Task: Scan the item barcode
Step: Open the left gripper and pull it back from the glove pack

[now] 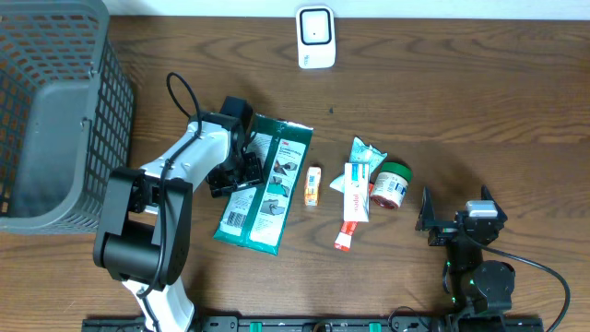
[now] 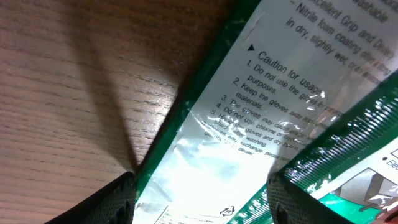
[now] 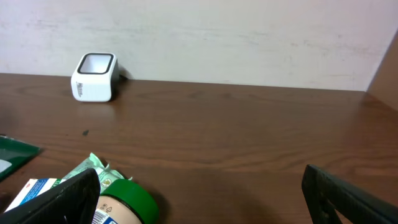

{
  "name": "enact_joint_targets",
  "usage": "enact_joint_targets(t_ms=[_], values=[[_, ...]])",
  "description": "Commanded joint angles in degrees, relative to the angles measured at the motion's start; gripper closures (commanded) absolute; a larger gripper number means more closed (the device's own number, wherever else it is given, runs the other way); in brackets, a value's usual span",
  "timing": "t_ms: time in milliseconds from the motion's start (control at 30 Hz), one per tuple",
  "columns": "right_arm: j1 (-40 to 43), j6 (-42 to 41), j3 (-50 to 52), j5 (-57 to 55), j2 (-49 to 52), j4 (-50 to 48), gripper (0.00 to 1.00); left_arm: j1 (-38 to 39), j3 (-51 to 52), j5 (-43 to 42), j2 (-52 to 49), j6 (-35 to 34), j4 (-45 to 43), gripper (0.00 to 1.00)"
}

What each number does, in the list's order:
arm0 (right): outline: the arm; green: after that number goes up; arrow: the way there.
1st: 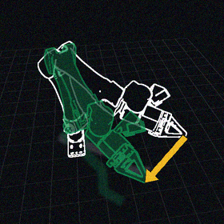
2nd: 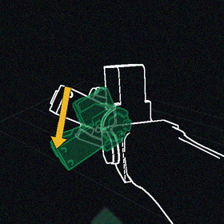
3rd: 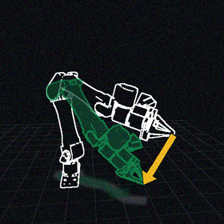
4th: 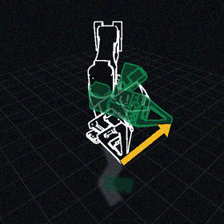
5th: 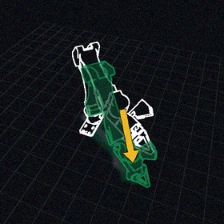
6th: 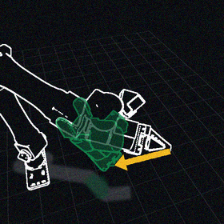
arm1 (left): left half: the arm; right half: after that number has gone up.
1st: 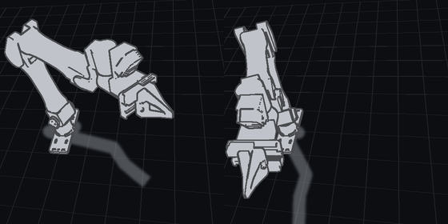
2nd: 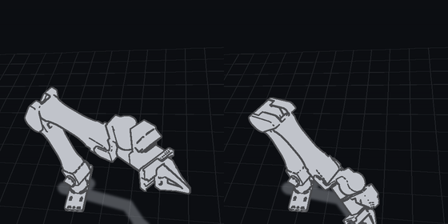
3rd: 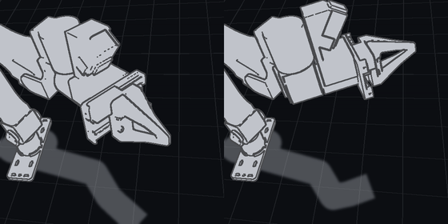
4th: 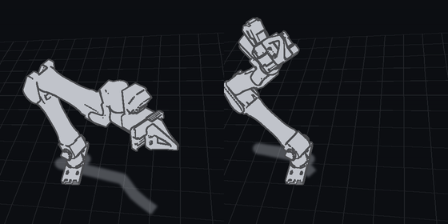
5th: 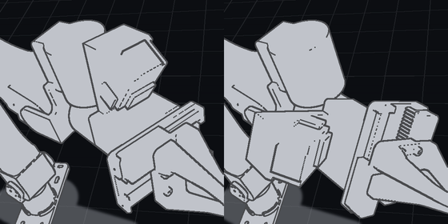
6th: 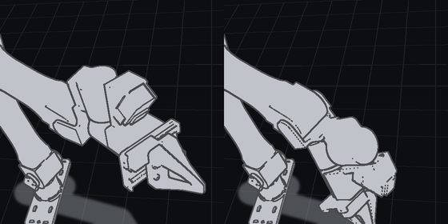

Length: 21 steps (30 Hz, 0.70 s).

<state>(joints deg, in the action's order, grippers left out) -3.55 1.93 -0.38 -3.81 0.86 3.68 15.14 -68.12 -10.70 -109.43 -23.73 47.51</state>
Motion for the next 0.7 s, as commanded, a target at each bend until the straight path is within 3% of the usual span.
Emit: enact_joint_targets(t_ms=[0, 200, 367, 667], values=[[-0.1, 0.3, 0.1, 0.0, -0.1, 0.2, 0.01, -0.4, 0.3, 0.0, 1.4, 0.5, 0.0, 0.31], [-0.1, 0.3, 0.1, 0.0, -0.1, 0.2, 0.01, -1.9, 0.0, 2.5, 9.7, 0.5, 0.0, 0.3], [-0.1, 0.3, 0.1, 0.0, -0.1, 0.2, 0.01, -3.5, 0.0, 9.5, 17.6, 0.5, 0.2, 0.24], [-0.1, 0.3, 0.1, 0.0, -0.1, 0.2, 0.01, -11.2, 0.0, 13.8, 23.5, 0.2, 3.4, 0.22]])
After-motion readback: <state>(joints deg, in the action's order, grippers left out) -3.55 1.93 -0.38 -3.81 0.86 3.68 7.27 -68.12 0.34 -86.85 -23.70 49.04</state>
